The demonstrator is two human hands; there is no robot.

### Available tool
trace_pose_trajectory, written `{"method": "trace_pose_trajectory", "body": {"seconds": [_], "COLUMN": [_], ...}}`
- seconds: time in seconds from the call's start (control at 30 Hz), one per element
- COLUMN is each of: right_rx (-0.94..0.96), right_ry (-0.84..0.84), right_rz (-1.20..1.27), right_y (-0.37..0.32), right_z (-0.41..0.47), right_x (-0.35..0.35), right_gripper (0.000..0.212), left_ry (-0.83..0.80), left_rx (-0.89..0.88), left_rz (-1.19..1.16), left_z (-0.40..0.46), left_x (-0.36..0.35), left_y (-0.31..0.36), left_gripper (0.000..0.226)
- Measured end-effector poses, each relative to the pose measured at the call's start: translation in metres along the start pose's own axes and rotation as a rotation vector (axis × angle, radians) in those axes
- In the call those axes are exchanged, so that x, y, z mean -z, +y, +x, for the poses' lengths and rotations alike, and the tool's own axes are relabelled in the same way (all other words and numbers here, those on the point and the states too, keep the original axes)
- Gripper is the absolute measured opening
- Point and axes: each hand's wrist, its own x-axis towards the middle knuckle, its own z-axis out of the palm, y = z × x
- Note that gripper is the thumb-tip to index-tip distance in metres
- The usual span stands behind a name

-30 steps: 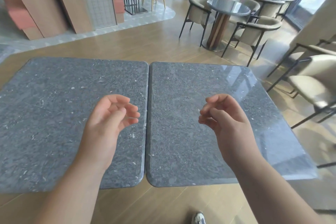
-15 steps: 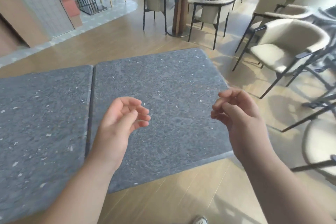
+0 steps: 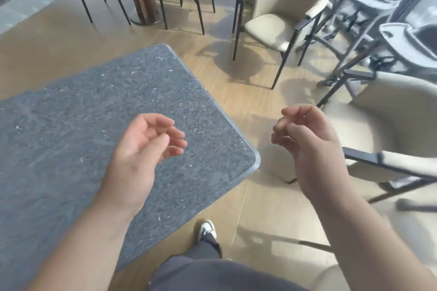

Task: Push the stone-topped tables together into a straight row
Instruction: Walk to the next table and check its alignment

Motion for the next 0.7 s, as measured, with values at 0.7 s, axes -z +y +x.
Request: {"method": "trace_pose_trajectory", "body": {"seconds": [0.7], "right_rx": [-0.013], "right_ry": [0.109], "right_rz": [-0.117], "right_y": [-0.01], "right_z": [0.221], "right_x": [0.125], "right_gripper": [0.029], "left_ry": [-0.149], "left_rx": [0.086], "left_rz": [-0.039], "left_z": [0.238], "left_x": [-0.16], "left_y": [-0.062], "left_gripper": [0.022]}}
